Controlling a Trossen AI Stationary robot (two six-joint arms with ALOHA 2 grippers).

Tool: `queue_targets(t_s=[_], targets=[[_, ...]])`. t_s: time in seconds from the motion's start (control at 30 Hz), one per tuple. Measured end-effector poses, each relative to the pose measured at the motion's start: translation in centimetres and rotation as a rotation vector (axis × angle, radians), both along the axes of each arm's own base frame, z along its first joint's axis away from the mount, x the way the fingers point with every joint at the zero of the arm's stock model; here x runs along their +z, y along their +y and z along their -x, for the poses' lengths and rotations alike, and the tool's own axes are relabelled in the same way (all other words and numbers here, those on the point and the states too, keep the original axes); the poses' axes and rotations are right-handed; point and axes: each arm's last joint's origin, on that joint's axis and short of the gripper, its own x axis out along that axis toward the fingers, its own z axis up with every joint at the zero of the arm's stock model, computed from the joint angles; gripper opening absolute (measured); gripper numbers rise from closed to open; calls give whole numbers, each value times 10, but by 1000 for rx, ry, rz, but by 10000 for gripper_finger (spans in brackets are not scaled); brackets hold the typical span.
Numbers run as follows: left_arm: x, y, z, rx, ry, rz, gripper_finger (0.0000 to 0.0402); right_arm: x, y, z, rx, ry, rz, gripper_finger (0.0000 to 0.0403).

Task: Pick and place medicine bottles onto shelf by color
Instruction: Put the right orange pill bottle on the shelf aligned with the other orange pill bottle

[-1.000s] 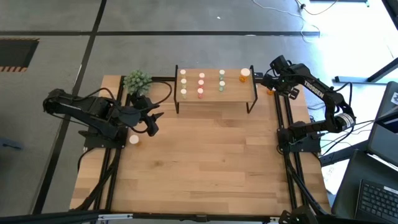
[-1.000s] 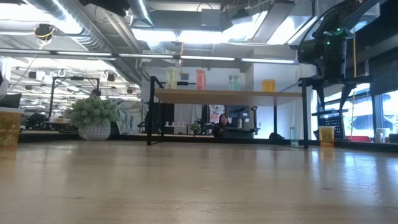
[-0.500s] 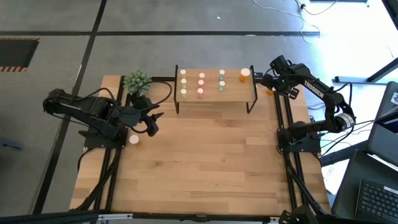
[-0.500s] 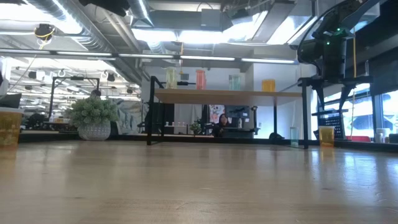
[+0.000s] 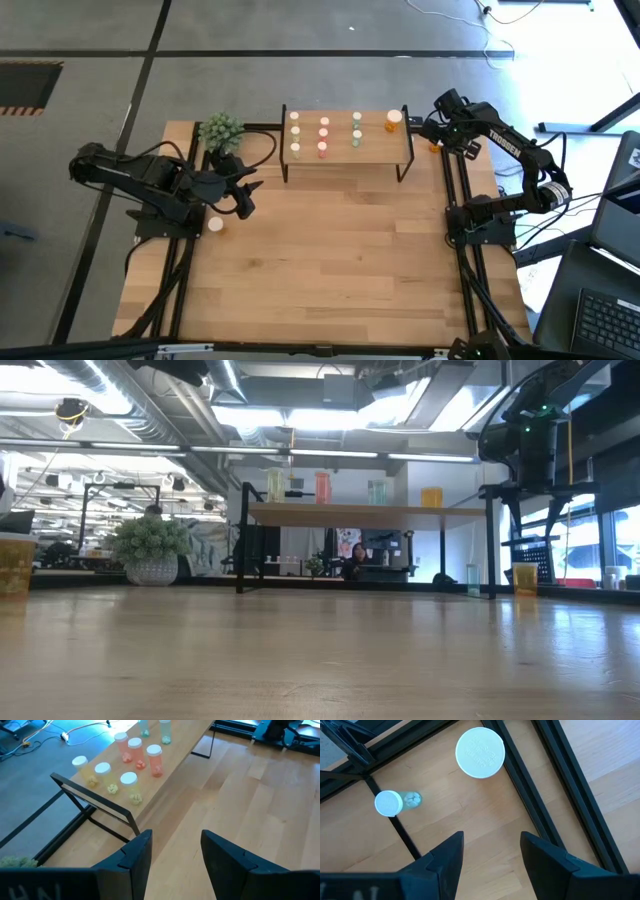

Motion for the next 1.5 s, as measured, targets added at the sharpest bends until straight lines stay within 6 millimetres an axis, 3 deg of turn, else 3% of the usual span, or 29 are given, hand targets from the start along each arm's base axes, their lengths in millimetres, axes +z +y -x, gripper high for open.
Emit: queue_targets(t_s=[0.43, 0.7, 1.03, 1.5], targets=[[0, 0, 0, 0, 0, 0, 164, 1, -3, -1, -5, -15, 28, 198], [0, 0, 0, 0, 0, 0, 164, 2, -7, -4, -406, -160, 79, 198], [0, 0, 0, 0, 0, 0, 164, 3, -10, -2, -548, -136, 150, 199], [0, 0, 0, -1, 1, 0, 164, -15, -23, -6, -648, -123, 111, 293]])
